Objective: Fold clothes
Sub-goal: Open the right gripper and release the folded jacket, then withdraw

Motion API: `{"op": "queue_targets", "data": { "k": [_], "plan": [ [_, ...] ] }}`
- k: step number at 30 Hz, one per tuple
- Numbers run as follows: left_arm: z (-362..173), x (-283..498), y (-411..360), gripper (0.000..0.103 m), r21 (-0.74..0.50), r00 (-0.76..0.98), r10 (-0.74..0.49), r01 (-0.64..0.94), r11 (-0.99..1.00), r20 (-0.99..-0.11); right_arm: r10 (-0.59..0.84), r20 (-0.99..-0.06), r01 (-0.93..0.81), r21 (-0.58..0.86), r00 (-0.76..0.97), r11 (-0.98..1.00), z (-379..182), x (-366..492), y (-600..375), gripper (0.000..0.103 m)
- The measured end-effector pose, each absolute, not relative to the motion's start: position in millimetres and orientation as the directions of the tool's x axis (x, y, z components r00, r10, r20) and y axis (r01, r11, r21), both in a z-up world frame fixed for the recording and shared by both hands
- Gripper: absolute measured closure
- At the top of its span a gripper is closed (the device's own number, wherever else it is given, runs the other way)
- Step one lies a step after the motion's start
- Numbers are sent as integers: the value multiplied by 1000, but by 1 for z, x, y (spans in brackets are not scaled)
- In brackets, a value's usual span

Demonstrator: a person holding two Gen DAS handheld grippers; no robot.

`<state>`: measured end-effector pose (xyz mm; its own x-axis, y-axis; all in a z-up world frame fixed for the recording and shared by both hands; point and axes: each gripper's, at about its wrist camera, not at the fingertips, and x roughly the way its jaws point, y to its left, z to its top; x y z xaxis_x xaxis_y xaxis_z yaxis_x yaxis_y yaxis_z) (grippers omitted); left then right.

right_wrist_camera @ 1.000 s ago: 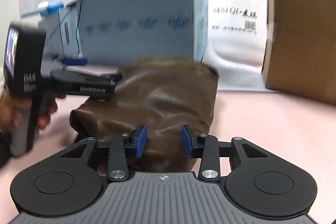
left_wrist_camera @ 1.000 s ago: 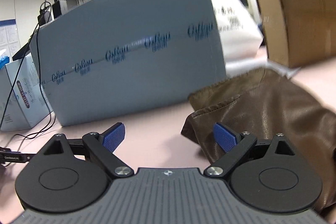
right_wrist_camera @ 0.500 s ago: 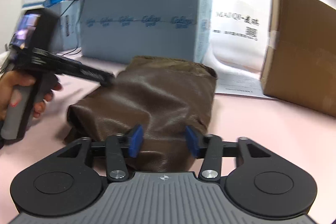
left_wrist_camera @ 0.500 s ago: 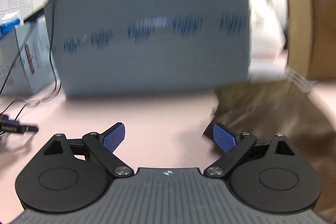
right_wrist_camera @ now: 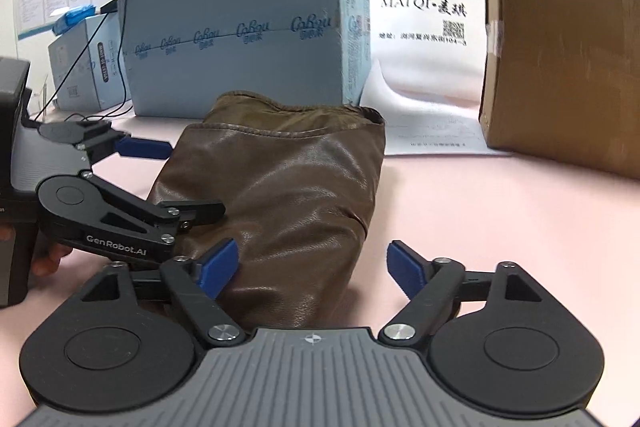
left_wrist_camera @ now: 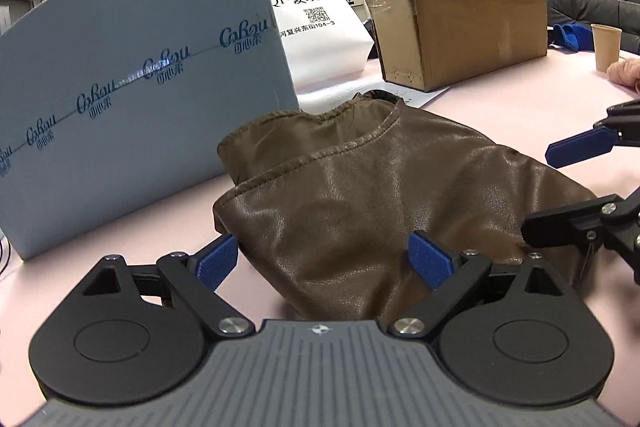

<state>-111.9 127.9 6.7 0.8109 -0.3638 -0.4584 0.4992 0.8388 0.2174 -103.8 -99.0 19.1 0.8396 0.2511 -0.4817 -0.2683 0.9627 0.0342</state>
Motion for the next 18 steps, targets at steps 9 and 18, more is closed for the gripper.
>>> {"op": "queue_targets", "data": {
  "k": [9,18],
  "plan": [
    [39,-152,148,12,185,718,-616,686,703,-324,250,-248,-269,-46,936,962,73,-93,-98,46],
    [-2,-164,117,10,344,621,-590,781,521,-517,319,-541,-303,121,778,945,26,23,-73,57]
  ]
}}
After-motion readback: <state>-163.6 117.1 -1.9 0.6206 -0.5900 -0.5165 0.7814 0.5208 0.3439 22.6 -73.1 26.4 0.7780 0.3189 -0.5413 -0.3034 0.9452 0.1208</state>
